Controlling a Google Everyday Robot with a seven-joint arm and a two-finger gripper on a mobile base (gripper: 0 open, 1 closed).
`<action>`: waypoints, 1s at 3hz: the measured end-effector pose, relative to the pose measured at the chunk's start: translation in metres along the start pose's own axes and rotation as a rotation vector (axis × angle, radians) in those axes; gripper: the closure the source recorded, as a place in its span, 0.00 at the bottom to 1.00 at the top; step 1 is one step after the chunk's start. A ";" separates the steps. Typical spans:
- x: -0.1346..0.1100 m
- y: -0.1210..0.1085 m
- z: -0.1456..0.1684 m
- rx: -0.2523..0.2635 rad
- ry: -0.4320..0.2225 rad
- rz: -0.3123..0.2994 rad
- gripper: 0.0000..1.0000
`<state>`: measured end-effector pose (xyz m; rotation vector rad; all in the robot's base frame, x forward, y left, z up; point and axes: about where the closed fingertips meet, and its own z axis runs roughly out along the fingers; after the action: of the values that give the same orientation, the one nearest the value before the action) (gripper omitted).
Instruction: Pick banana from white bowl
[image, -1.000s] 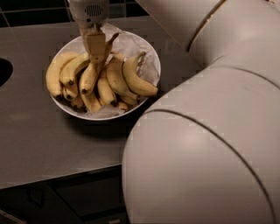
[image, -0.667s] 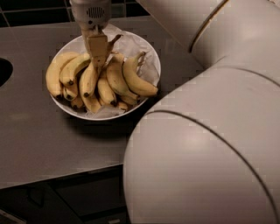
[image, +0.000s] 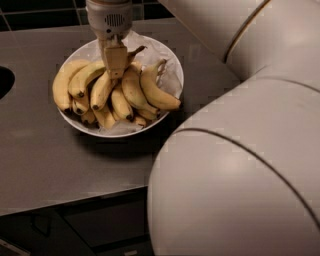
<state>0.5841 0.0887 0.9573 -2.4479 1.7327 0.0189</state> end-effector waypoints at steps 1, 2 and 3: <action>0.000 0.000 0.000 0.000 0.000 0.000 0.94; 0.000 0.000 0.000 0.000 0.000 0.000 1.00; -0.005 -0.009 -0.002 0.047 -0.018 -0.002 1.00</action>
Offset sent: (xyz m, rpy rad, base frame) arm 0.0000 0.0000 0.0000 0.0000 0.0000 0.0000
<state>0.5910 0.0957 0.9607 -2.4090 1.7030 -0.0007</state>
